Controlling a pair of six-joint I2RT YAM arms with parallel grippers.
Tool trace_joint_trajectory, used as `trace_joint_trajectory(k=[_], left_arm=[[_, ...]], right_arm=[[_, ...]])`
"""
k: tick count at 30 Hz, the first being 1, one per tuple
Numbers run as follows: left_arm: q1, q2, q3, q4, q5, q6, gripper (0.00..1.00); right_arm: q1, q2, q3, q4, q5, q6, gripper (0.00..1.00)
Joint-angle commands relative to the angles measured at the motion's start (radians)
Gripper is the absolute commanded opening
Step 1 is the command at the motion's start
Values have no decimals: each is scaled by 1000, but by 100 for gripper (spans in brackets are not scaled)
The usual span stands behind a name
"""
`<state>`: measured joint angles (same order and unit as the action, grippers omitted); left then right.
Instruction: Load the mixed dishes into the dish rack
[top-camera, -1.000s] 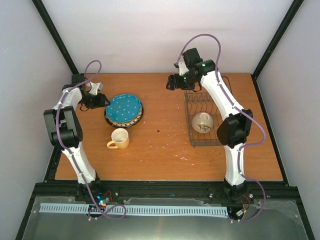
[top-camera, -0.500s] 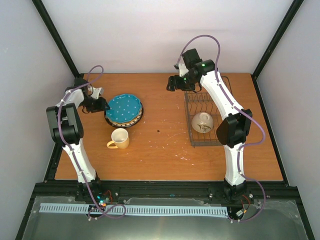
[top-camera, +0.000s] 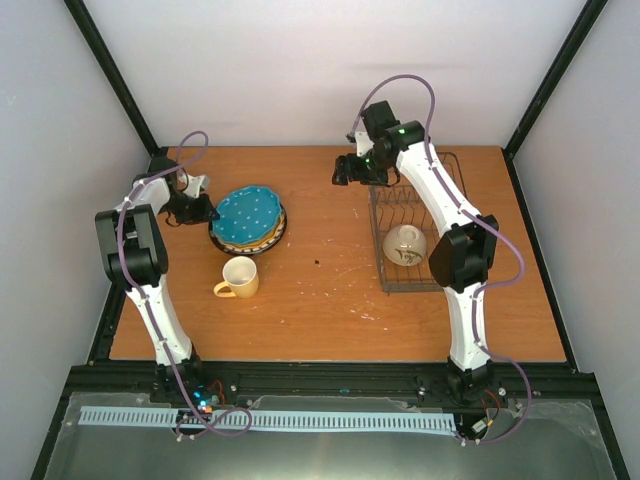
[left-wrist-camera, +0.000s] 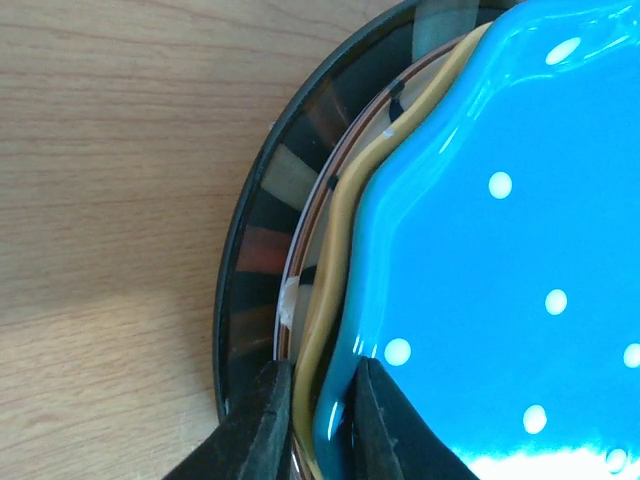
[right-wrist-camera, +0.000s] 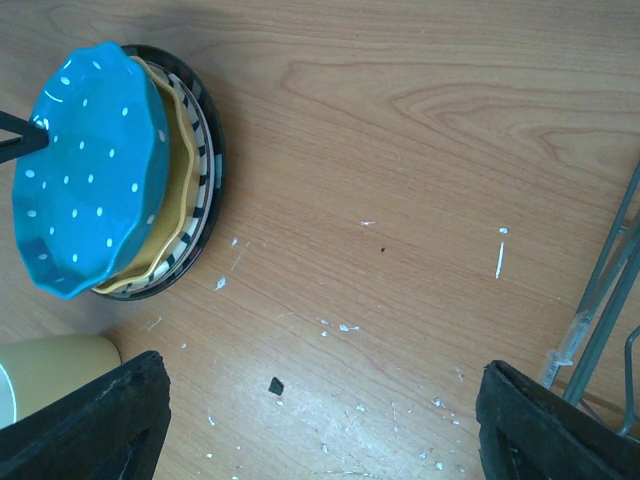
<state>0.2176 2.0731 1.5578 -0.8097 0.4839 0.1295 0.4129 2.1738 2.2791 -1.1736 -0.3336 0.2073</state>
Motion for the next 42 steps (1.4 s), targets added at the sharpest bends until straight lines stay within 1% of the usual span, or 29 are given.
trace_joint_trajectory(k=[1, 3, 4, 5, 13, 18, 22, 32, 37, 42], left_arm=[[-3, 10, 35, -15, -30, 15, 12], [-2, -1, 42, -21, -38, 18, 4], [-2, -6, 45, -24, -44, 19, 1], [-3, -14, 49, -27, -49, 19, 1], [-3, -68, 87, -60, -77, 25, 1], [-2, -92, 85, -57, -78, 33, 1], [-8, -90, 75, -52, -79, 33, 1], [-36, -100, 84, -38, -52, 25, 1], [-70, -101, 80, -30, -50, 20, 1], [-107, -106, 64, -22, -60, 17, 1]], right_arm=[[1, 10, 33, -11, -17, 8, 82], [1, 12, 34, -9, -20, 6, 82], [1, 13, 35, -10, -21, 7, 82], [1, 14, 34, -11, -23, 6, 82], [1, 16, 35, -6, -56, 1, 82], [12, 52, 45, 13, -181, 6, 85], [25, 111, 66, 30, -301, 10, 85], [78, 340, 174, 115, -548, 54, 84], [104, 399, 209, 177, -608, 98, 84], [132, 422, 222, 212, -630, 129, 84]])
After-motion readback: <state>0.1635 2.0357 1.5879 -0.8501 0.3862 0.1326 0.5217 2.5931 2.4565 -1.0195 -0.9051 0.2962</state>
